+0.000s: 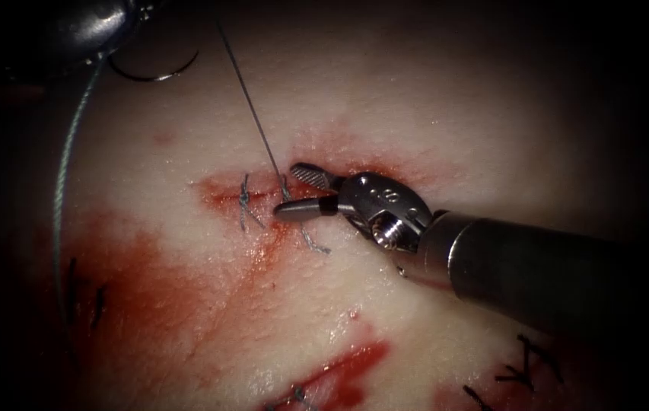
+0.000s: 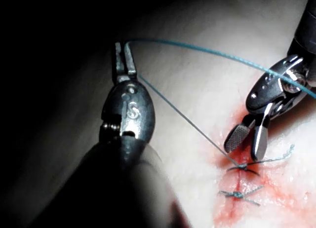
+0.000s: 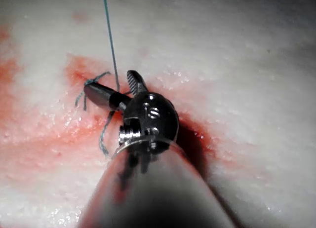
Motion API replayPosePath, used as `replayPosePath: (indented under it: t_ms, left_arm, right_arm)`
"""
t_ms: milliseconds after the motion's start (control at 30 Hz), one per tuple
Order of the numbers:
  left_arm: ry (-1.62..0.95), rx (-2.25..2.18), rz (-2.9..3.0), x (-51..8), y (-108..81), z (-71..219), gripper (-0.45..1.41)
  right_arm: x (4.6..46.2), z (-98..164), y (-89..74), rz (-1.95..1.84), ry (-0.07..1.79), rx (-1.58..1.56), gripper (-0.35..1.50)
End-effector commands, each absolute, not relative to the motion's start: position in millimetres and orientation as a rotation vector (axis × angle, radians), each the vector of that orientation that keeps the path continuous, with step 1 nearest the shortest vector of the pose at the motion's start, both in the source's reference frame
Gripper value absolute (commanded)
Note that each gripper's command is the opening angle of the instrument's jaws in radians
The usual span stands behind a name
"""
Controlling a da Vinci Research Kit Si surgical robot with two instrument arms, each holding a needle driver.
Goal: Wound Closure
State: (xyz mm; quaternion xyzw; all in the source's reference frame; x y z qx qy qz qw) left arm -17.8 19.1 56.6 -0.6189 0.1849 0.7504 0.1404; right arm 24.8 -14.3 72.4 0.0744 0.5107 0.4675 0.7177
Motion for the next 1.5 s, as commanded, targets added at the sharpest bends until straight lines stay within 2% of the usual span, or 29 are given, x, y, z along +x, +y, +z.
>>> replayPosePath:
  t_ms: [33,633,1500]
  left_arm:
    - [0.541,-1.788,2.166,-18.4,20.1,57.0,-0.45]
    - [0.576,-1.803,2.185,-18.7,19.5,55.6,-0.45]
    - [0.609,-1.804,2.203,-19.7,19.2,55.5,-0.45]
  right_arm:
    - [26.2,73.5,-13.2,1.021,1.136,0.151,1.46]
    - [30.4,76.9,-12.9,0.822,1.213,0.095,1.48]
    - [32.0,75.4,-12.9,0.787,1.292,0.096,1.48]
